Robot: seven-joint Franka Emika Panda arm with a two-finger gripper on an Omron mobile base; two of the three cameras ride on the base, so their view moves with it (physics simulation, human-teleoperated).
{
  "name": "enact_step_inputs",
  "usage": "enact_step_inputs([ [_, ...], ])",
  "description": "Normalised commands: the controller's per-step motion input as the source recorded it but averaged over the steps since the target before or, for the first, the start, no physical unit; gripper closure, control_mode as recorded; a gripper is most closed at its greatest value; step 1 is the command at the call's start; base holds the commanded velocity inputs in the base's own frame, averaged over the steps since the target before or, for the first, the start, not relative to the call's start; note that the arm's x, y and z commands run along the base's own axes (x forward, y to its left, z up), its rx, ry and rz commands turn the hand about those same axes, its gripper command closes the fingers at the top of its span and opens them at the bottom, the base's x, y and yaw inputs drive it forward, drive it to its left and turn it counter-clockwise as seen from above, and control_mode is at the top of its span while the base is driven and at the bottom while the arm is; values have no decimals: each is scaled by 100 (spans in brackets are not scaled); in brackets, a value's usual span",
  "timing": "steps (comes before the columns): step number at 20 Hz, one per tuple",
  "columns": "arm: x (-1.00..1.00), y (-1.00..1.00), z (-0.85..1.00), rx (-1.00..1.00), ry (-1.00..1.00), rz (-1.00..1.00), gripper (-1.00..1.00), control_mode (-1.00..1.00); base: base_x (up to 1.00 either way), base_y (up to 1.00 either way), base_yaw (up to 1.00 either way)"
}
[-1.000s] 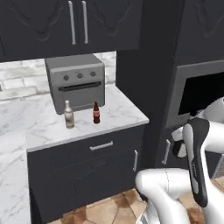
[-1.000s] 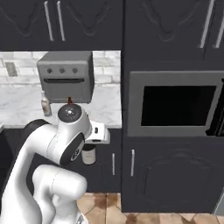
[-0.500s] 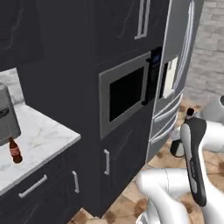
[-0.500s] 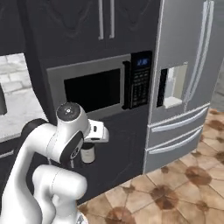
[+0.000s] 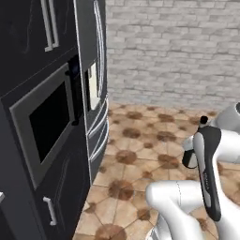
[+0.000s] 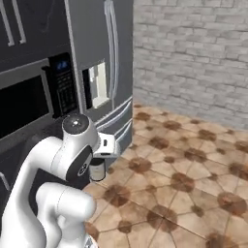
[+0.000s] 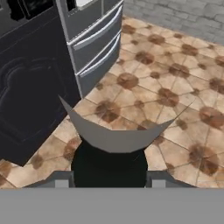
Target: Move the drinks to the dining counter.
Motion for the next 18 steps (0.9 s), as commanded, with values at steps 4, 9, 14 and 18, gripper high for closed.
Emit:
enact_step_inputs([
  [4,0,0,0,0,0,0,100,100,10,-54,-71],
  [9,0,0,0,0,0,0,100,100,15,-42,-70],
  [14,0,0,0,0,0,0,100,100,24,-34,-68],
  [18,0,0,0,0,0,0,100,100,56,-18,-57],
])
